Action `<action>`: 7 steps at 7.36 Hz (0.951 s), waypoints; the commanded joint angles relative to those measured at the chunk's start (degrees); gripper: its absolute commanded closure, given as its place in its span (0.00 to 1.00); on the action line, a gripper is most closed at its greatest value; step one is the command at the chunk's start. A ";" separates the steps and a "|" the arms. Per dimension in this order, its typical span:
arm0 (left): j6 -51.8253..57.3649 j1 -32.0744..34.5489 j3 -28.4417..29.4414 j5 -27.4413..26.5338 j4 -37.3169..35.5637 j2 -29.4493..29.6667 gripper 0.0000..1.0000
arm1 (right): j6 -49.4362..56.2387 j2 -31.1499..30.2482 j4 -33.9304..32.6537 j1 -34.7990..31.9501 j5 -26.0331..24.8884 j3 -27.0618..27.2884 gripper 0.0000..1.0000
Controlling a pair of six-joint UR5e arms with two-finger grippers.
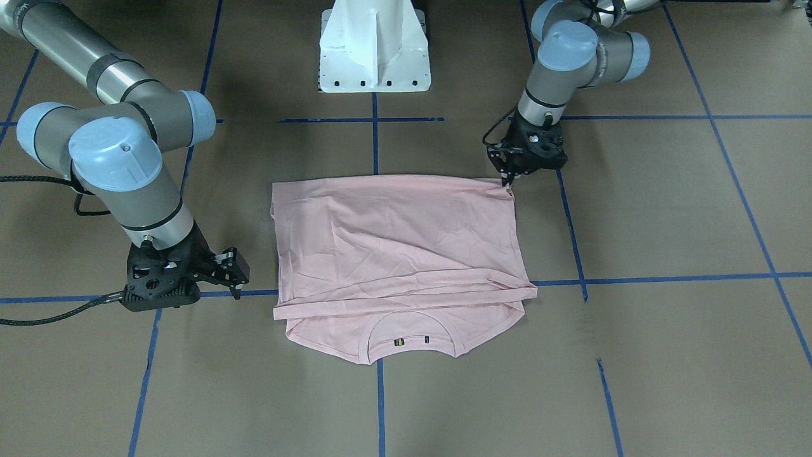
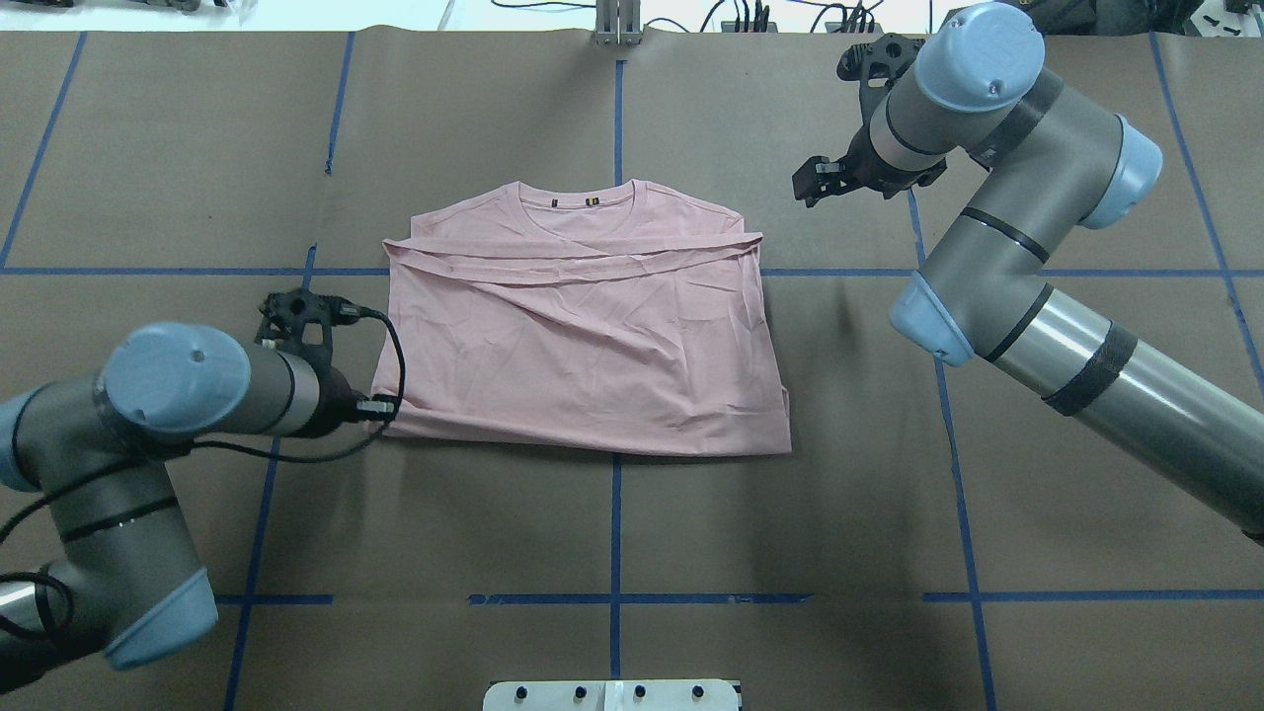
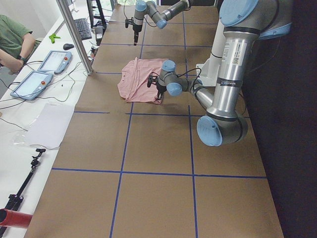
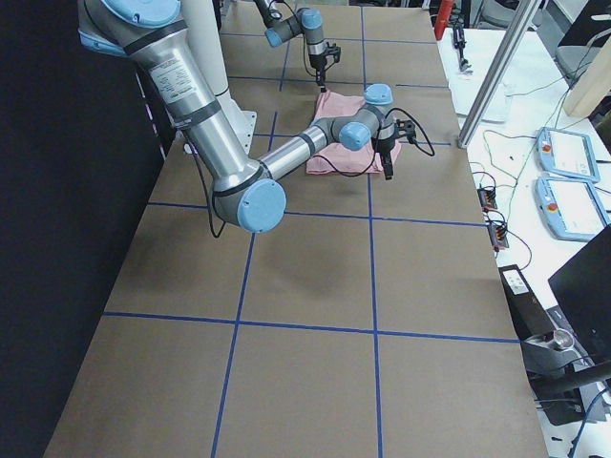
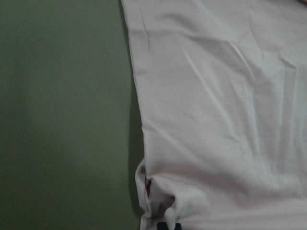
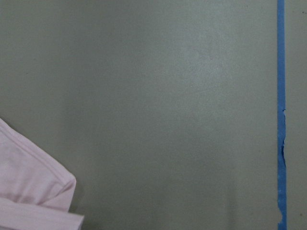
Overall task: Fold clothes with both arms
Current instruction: 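Fold the shirt edge across with the left gripper while the right gripper approaches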
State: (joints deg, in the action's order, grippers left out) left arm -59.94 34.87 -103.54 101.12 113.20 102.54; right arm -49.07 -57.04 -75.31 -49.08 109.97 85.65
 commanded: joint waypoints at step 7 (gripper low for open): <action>21.16 20.51 55.12 -4.88 20.65 30.53 0.40 | -0.59 0.17 -0.02 0.47 -0.11 -0.31 0.00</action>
State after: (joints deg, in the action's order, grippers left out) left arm -40.69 55.09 -52.04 96.86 130.48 132.20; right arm -49.59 -56.95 -75.31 -48.66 109.86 85.35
